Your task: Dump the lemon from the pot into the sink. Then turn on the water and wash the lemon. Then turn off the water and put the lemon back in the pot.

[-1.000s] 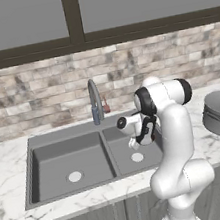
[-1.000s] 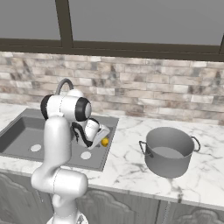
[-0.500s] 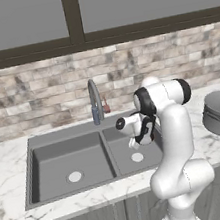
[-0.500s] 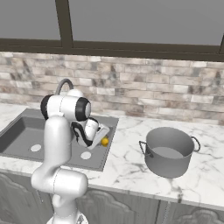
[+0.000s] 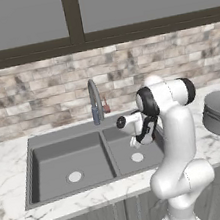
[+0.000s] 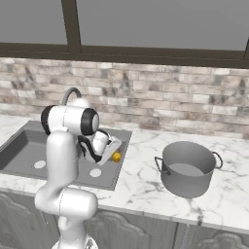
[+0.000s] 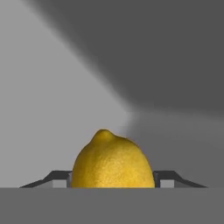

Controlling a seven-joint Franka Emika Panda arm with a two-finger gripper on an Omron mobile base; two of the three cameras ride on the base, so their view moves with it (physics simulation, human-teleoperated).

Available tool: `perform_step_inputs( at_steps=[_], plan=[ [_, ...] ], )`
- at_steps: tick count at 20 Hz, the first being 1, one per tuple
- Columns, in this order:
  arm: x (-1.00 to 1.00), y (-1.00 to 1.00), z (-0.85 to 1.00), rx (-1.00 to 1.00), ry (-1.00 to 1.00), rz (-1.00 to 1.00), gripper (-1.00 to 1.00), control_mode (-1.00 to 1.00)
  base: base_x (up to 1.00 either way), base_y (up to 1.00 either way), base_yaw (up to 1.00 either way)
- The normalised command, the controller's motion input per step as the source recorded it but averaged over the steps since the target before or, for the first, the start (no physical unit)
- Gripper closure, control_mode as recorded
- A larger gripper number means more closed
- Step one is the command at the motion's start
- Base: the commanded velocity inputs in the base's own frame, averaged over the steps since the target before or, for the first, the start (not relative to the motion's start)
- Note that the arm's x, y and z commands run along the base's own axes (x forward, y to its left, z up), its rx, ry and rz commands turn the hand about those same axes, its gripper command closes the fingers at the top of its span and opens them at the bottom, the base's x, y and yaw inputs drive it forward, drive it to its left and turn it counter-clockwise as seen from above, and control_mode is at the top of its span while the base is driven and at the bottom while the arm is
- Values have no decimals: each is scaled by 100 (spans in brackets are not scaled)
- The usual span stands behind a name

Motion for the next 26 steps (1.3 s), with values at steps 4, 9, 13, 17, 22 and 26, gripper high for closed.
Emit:
perform_step_inputs(
  at_steps=[4, 9, 13, 17, 22, 26],
  plan=[
    [-45, 0, 99, 13, -2, 0, 100, -100, 0, 0, 0],
    [-39, 0, 98, 13, 0, 0, 100, -100, 0, 0, 0],
    [-49, 0, 94, 10, -1, 0, 100, -100, 0, 0, 0],
    [-52, 0, 100, 11, 0, 0, 100, -100, 0, 0, 0],
    [-45, 0, 100, 15, 0, -7, 100, -100, 0, 0, 0],
    [-27, -6, 100, 13, 0, -17, 100, -100, 0, 0, 0]
  ],
)
